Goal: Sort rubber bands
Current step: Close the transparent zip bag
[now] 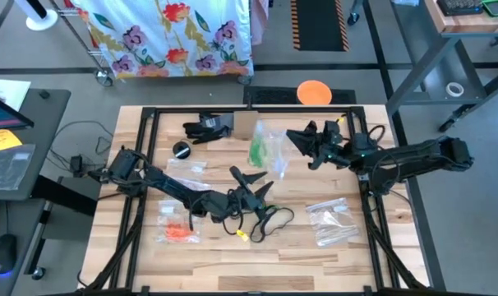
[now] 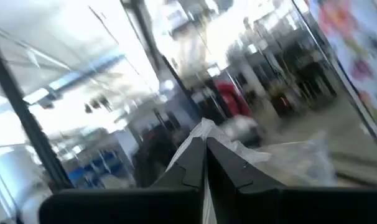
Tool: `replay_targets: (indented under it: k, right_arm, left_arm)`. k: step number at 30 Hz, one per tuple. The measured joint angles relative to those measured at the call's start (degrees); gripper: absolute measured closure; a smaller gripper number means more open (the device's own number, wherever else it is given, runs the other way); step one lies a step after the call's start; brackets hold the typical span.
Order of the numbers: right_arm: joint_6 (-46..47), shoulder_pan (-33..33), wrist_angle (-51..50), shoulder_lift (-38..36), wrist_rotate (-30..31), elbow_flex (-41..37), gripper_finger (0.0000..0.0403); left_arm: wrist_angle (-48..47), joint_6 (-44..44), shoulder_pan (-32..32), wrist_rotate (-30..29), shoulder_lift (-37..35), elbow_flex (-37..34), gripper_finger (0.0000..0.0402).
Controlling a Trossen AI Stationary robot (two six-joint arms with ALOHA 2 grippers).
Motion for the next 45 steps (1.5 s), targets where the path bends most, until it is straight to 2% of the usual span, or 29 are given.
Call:
replay_targets:
  k: [3,11,16,18,20,21,23,24,27,30,32,33,35,37,40,43,45]
  right_arm:
    - [-0.02,-0.07,-1.02,0.2,0.59,0.0,0.0341]
    - [1.82,-0.07,-1.29,0.16,1.82,0.0,0.0278]
    - [1.79,0.06,-1.71,0.14,2.7,0.0,0.0256]
    - [1.65,0.04,-3.78,-0.38,0.6,0.0,0.0251]
    - [-2.06,-0.98,-8.93,-2.16,-5.38,0.07,0.025]
    - [-3.91,-1.82,-14.77,-3.66,-9.19,0.71,0.025]
    - [-6.25,-3.82,-31.04,-7.08,-15.15,3.02,0.0254]
    - [-8.06,-4.63,-39.53,-8.05,-16.24,4.28,0.0257]
    - [-10.78,-5.75,-58.92,-8.87,-12.22,5.49,0.0266]
    - [-9.24,-6.78,-63.19,-7.15,-5.94,4.42,0.027]
    - [-7.38,-8.05,-64.43,-5.16,-6.03,3.4,0.0269]
    - [-6.58,-8.61,-64.63,-3.65,-6.07,2.98,0.0268]
    - [-5.75,-9.3,-65.67,-0.35,-6.11,2.36,0.0265]
    - [-5.5,-9.92,-64.9,2.65,-6.41,2.12,0.026]
    - [-5.52,-10.85,-64.72,7.77,-6.12,2.04,0.0251]
    - [-5.54,-11.43,-62.51,12.42,-6.04,1.95,0.0243]
    - [-5.61,-11.57,-61.95,15.0,-6.04,1.99,0.024]
  left_arm:
    - [3.01,2.09,0.04,-4.43,-0.11,0.21,0.0233]
    - [4.59,6.78,-0.24,-3.14,-0.11,0.21,0.0233]
    - [4.33,6.69,-0.91,-2.5,-0.11,0.21,0.0233]
    - [4.34,7.27,-1.48,-4.6,-0.11,0.21,0.0233]
    - [4.75,8.48,-1.95,-9.4,-0.11,0.21,0.0233]
    - [4.87,9.56,-2.1,-12.08,-0.11,0.21,0.0233]
    - [4.84,11.96,-2.21,-16.49,-0.11,0.21,0.0233]
    - [4.21,12.1,-2.24,-17.93,-0.11,0.21,0.0233]
    - [-2.76,7.34,-1.65,-19.18,-0.2,0.21,0.0233]
    - [-12.06,-2.16,1.22,-18.25,-0.15,0.19,0.0233]
    - [-20.34,-11.71,3.67,-15.49,-0.22,0.19,0.0233]
    - [-24.87,-16.81,4.81,-12.16,-0.22,0.19,0.0233]
    - [-34.45,-28.02,7.47,-1.11,-0.73,0.18,0.0233]
    - [-39.65,-36.92,10.71,11.8,-1.3,0.19,0.0233]
    - [-42.27,-43.71,14.91,23.54,-1.51,0.19,0.0233]
    - [-42.24,-47.08,16.6,30.65,-1.51,0.19,0.0233]
    - [-42.27,-48.31,16.88,32.92,-1.51,0.19,0.0233]
